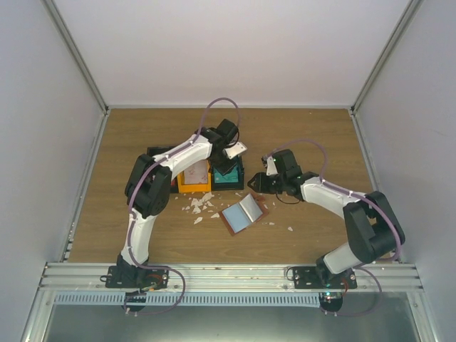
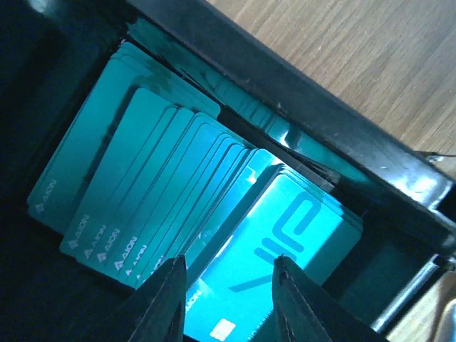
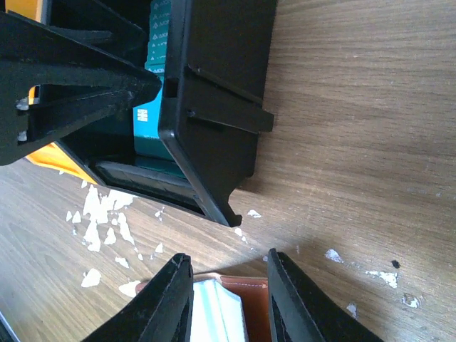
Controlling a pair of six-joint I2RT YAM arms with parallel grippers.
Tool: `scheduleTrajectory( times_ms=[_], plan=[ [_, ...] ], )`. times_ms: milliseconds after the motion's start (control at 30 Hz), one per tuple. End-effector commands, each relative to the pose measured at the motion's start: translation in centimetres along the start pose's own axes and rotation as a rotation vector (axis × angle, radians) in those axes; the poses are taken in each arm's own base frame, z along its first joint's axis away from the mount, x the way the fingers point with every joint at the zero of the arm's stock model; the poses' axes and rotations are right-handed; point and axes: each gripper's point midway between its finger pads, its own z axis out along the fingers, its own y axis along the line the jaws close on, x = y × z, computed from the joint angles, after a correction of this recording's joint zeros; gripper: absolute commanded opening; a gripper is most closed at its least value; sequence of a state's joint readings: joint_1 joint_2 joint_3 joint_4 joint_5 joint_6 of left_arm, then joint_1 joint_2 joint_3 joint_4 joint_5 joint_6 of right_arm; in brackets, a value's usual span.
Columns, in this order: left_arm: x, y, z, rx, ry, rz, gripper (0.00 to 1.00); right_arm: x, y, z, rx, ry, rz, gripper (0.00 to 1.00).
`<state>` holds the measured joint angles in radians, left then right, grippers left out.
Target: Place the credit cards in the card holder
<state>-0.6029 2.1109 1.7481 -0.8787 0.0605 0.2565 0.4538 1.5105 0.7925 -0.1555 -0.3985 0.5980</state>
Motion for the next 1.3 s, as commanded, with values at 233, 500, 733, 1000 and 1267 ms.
scheduleTrajectory(
  times_ms=[233, 500, 733, 1000, 1267],
  plan=[
    [-0.7, -0.3, 2.8, 0.072, 0.022, 0.117, 0.35, -1.5, 0.5, 0.3, -0.020, -0.026, -0.019, 0.31],
    [0.3, -1.2, 3.9, 0.134, 0.060, 0.149, 0.29, -1.8, 0.4, 1.0, -0.020, -0.014, -0.024, 0.33],
    [0.7, -1.4, 3.4, 0.144, 0.075, 0.129, 0.22, -2.1, 0.3, 1.5, -0.007, -0.004, -0.032, 0.34],
    [-0.5, -1.9, 0.6, 0.165, 0.016, 0.123, 0.19, -2.3, 0.0, 2.1, 0.003, 0.004, -0.037, 0.34],
    [0.4, -2.2, -0.1, 0.176, 0.046, 0.099, 0.19, -2.6, 0.2, 2.0, -0.005, -0.007, -0.029, 0.34]
  ],
)
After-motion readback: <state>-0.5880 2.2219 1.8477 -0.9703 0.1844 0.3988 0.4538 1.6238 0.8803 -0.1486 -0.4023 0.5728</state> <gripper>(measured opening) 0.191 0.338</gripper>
